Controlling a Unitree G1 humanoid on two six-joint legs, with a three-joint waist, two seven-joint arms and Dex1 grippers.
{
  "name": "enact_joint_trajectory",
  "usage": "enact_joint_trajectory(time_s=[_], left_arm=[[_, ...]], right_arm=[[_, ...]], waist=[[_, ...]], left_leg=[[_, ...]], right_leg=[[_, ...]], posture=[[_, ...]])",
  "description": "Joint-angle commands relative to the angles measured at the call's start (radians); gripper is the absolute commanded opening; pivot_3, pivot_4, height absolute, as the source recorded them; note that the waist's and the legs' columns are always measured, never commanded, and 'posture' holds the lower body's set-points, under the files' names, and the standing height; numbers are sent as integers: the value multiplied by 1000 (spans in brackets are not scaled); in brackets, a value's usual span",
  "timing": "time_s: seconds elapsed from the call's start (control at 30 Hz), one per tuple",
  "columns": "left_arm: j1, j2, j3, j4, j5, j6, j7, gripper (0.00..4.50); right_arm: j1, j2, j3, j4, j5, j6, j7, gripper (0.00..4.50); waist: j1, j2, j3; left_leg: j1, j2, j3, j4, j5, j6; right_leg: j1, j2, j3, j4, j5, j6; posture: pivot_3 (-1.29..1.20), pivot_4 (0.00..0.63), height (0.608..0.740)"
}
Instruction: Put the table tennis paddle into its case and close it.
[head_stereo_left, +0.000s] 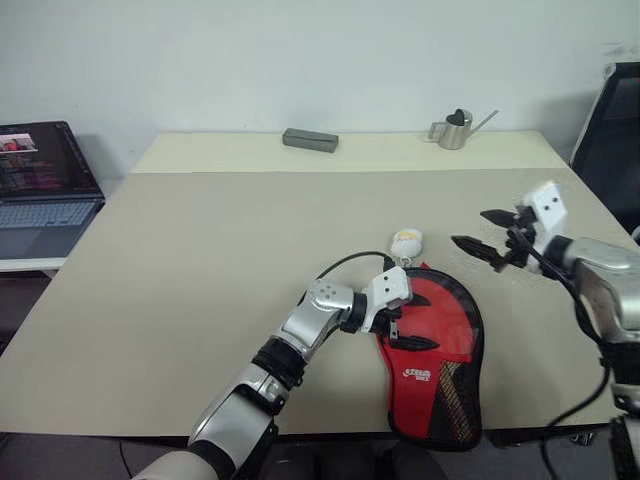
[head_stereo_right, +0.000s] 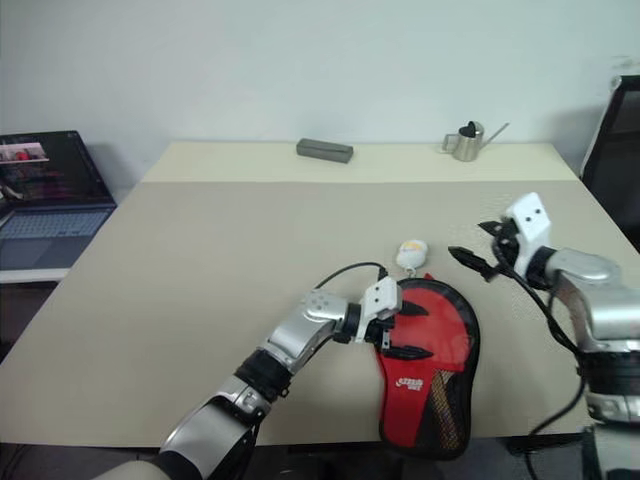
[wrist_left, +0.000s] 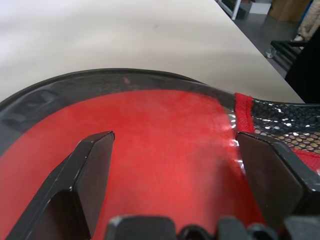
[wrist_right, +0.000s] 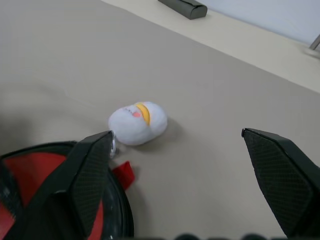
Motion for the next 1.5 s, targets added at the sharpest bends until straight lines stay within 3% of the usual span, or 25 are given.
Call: enact_joint_trajectory(time_s=[0.03, 0.6, 1.0, 1.5], left_arm=[[26, -1, -4, -30, 6, 4, 4, 4224], [211, 6, -48, -301, 9, 127, 110, 4224], [220, 27, -55, -321, 9, 143, 124, 4224], [186, 58, -46, -291, 9, 122, 114, 4224]], right_arm=[[-96, 27, -8, 12, 24, 63, -14, 4500], [-111, 141, 24, 15, 2, 200, -124, 4500], [-320, 298, 79, 329, -111, 111, -230, 4500], [-436, 389, 105, 768, -252, -166, -282, 4500]], waist=[[2, 0, 0], [6, 3, -2], [-1, 6, -3], [-23, 6, -4]], left_leg=[[0, 0, 0, 0, 0, 0], [0, 0, 0, 0, 0, 0], [0, -1, 1, 0, 0, 0], [2, 0, 1, 0, 0, 0]], right_leg=[[0, 0, 0, 0, 0, 0], [0, 0, 0, 0, 0, 0], [0, 0, 1, 1, 0, 0], [0, 0, 2, 3, 0, -1]], posture=[[0, 150, 740], [0, 150, 740], [0, 150, 740], [0, 150, 740]])
